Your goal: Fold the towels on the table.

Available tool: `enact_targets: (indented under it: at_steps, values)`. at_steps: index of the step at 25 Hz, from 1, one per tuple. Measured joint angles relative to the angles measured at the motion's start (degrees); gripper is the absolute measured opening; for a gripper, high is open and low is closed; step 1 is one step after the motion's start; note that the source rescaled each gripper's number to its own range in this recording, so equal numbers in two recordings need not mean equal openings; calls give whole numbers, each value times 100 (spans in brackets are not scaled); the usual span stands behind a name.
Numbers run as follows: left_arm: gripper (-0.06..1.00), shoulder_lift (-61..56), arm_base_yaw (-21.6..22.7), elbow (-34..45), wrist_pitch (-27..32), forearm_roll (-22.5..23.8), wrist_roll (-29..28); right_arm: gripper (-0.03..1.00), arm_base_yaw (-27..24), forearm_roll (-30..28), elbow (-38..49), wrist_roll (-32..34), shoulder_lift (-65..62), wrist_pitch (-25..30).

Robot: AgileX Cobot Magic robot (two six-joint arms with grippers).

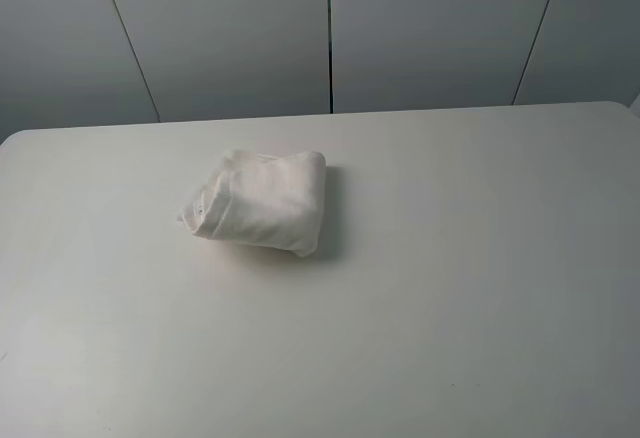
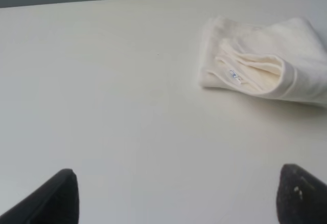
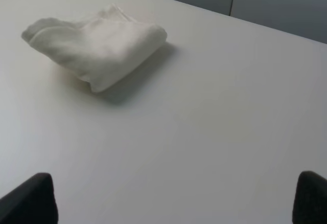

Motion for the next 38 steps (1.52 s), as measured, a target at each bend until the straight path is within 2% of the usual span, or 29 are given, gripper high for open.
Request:
enact_targets:
  at_steps: [4, 8, 10, 13, 16, 20, 25, 38]
  values:
    - [99, 0, 121, 0, 0, 28, -33, 100, -523, -12, 0, 13, 0, -3]
    - [99, 0, 663, 0, 0, 107, -156, 100, -1267, -12, 0, 13, 0, -3]
    - [99, 0, 938, 0, 0, 121, -165, 100, -1409, -12, 0, 24, 0, -3]
    - [99, 0, 1205, 0, 0, 130, -170, 100, -1430, -22, 0, 24, 0, -3]
    - [99, 0, 1258, 0, 0, 130, -170, 100, -1430, -22, 0, 24, 0, -3]
    - [99, 0, 1241, 0, 0, 130, -170, 100, -1430, -22, 0, 24, 0, -3]
    - [99, 0, 963, 0, 0, 130, -170, 100, -1430, -22, 0, 24, 0, -3]
    - [99, 0, 938, 0, 0, 116, -170, 100, -1434, -22, 0, 24, 0, -3]
